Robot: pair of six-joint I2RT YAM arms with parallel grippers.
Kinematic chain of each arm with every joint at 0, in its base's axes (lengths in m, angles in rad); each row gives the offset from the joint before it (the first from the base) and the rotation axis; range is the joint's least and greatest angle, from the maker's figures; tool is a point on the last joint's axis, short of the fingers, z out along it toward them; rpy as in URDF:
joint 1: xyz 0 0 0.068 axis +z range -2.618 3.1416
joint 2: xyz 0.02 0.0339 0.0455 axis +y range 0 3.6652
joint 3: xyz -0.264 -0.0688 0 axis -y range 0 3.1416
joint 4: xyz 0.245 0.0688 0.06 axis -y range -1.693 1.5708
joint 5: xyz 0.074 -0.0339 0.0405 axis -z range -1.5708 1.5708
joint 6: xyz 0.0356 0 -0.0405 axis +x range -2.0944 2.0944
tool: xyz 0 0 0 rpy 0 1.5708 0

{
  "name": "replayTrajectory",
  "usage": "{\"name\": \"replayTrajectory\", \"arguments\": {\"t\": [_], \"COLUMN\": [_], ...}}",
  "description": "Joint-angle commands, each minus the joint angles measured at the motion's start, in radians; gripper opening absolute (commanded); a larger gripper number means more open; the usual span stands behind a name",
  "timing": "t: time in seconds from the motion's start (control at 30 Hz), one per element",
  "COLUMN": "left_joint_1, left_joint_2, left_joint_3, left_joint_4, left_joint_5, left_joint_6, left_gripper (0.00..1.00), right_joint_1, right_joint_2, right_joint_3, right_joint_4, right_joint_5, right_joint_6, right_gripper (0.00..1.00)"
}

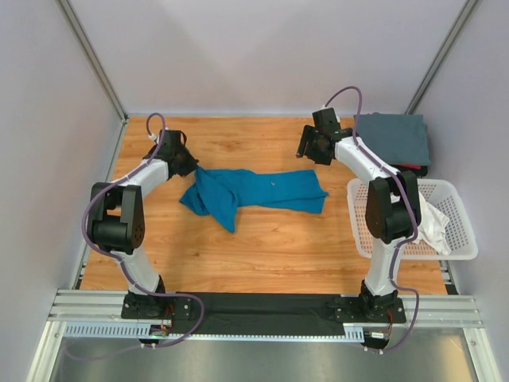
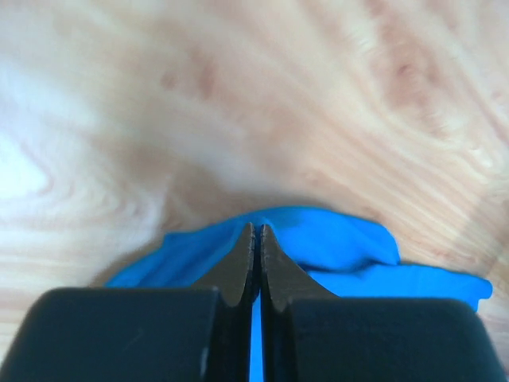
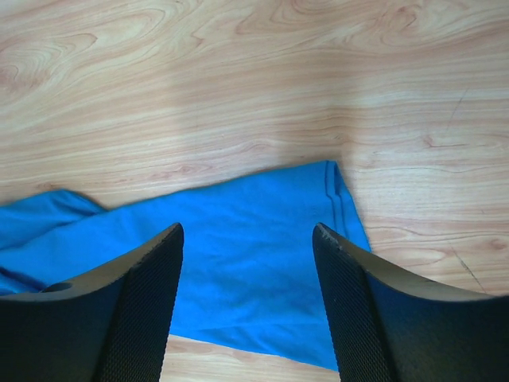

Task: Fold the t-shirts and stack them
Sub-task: Flatten the tshirt out

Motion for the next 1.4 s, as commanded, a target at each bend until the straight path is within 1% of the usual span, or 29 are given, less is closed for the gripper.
{"name": "replayTrajectory", "arguments": {"t": [0.0, 0.07, 0.17, 0.23, 0.27, 0.3, 0.37, 0.4, 0.47, 0.5, 0.57, 0.63, 0.67, 0.7, 0.73, 0.77, 0.8, 0.83, 0.87, 0.9, 0.93, 0.97, 1.0, 1.1, 1.2, 1.23, 1.27, 1.33, 1.37], "left_joint_1": [0.003, 0.016, 0.047, 0.061, 0.062, 0.061, 0.061, 0.061, 0.061, 0.061, 0.059, 0.053, 0.044, 0.008, -0.019, -0.052, -0.124, -0.163, -0.199, -0.277, -0.316, -0.353, -0.428, -0.552, -0.583, -0.591, -0.602, -0.620, -0.620], "left_joint_2": [-0.059, -0.054, -0.049, -0.045, -0.042, -0.046, -0.062, -0.094, -0.138, -0.190, -0.246, -0.339, -0.373, -0.441, -0.476, -0.505, -0.552, -0.571, -0.591, -0.630, -0.654, -0.677, -0.724, -0.804, -0.833, -0.836, -0.835, -0.833, -0.836], "left_joint_3": [0.145, 0.193, 0.293, 0.385, 0.418, 0.476, 0.511, 0.517, 0.503, 0.477, 0.437, 0.355, 0.281, 0.243, 0.204, 0.143, 0.120, 0.095, 0.045, 0.019, -0.009, -0.062, -0.089, -0.162, -0.228, -0.241, -0.259, -0.250, -0.220], "left_joint_4": [0.022, 0.033, 0.057, 0.065, 0.061, 0.052, 0.050, 0.053, 0.053, 0.038, 0.009, -0.036, -0.050, -0.076, -0.096, -0.154, -0.189, -0.224, -0.255, -0.316, -0.341, -0.382, -0.402, -0.487, -0.542, -0.550, -0.570, -0.603, -0.628], "left_joint_5": [-0.046, -0.028, 0.059, 0.150, 0.182, 0.252, 0.323, 0.380, 0.423, 0.452, 0.456, 0.463, 0.463, 0.456, 0.443, 0.427, 0.381, 0.359, 0.341, 0.292, 0.259, 0.230, 0.207, 0.141, 0.182, 0.190, 0.143, 0.022, -0.055], "left_joint_6": [0.148, 0.221, 0.309, 0.362, 0.420, 0.447, 0.487, 0.513, 0.544, 0.577, 0.600, 0.625, 0.634, 0.646, 0.683, 0.700, 0.709, 0.711, 0.706, 0.694, 0.679, 0.641, 0.631, 0.594, 0.535, 0.522, 0.507, 0.440, 0.420], "left_gripper": [0.00, 0.00, 0.00, 0.00, 0.00, 0.00, 0.00, 0.00, 0.00, 0.00, 0.00, 0.00, 0.00, 0.00, 0.00, 0.00, 0.00, 0.00, 0.00, 0.00, 0.00, 0.00, 0.00, 0.00, 0.00, 0.04, 0.44, 0.99, 1.00], "right_joint_1": [0.001, -0.006, -0.018, -0.030, -0.035, -0.038, -0.047, -0.049, -0.052, -0.052, -0.053, -0.052, -0.050, -0.052, -0.052, -0.052, -0.052, -0.052, -0.052, -0.052, -0.052, -0.050, -0.052, -0.049, -0.044, -0.042, -0.038, -0.024, -0.018], "right_joint_2": [0.004, -0.008, -0.037, -0.060, -0.081, -0.089, -0.114, -0.120, -0.140, -0.143, -0.157, -0.160, -0.161, -0.160, -0.160, -0.154, -0.151, -0.146, -0.138, -0.138, -0.137, -0.138, -0.138, -0.140, -0.135, -0.132, -0.131, -0.126, -0.123], "right_joint_3": [0.050, 0.053, 0.050, 0.042, 0.036, 0.034, 0.028, 0.027, 0.016, 0.010, -0.002, -0.019, -0.027, -0.039, -0.045, -0.048, -0.050, -0.050, -0.048, -0.048, -0.053, -0.055, -0.059, -0.076, -0.097, -0.102, -0.110, -0.111, -0.111], "right_joint_4": [-0.005, -0.010, -0.018, -0.013, -0.010, -0.010, -0.014, -0.013, -0.013, -0.010, -0.007, 0.001, 0.005, 0.012, 0.015, 0.018, 0.016, 0.012, 0.009, 0.002, 0.002, -0.002, -0.007, -0.014, -0.025, -0.028, -0.030, -0.030, -0.028], "right_joint_5": [0.016, 0.016, 0.024, 0.027, 0.024, 0.025, 0.027, 0.035, 0.041, 0.041, 0.030, 0.009, 0.001, -0.011, -0.018, -0.024, -0.033, -0.033, -0.033, -0.034, -0.033, -0.065, -0.070, -0.082, -0.093, -0.096, -0.097, -0.094, -0.091], "right_joint_6": [0.015, 0.022, 0.024, 0.022, 0.018, 0.016, 0.007, 0.006, -0.001, -0.004, -0.004, 0.002, 0.005, 0.013, 0.018, 0.021, 0.024, 0.025, 0.028, 0.029, 0.030, 0.033, 0.032, 0.032, 0.035, 0.035, 0.036, 0.035, 0.033], "right_gripper": [0.67, 0.66, 0.66, 0.66, 0.66, 0.66, 0.66, 0.66, 0.66, 0.66, 0.66, 0.66, 0.66, 0.66, 0.66, 0.66, 0.66, 0.66, 0.66, 0.66, 0.66, 0.66, 0.66, 0.66, 0.67, 0.67, 0.68, 0.69, 0.72]}}
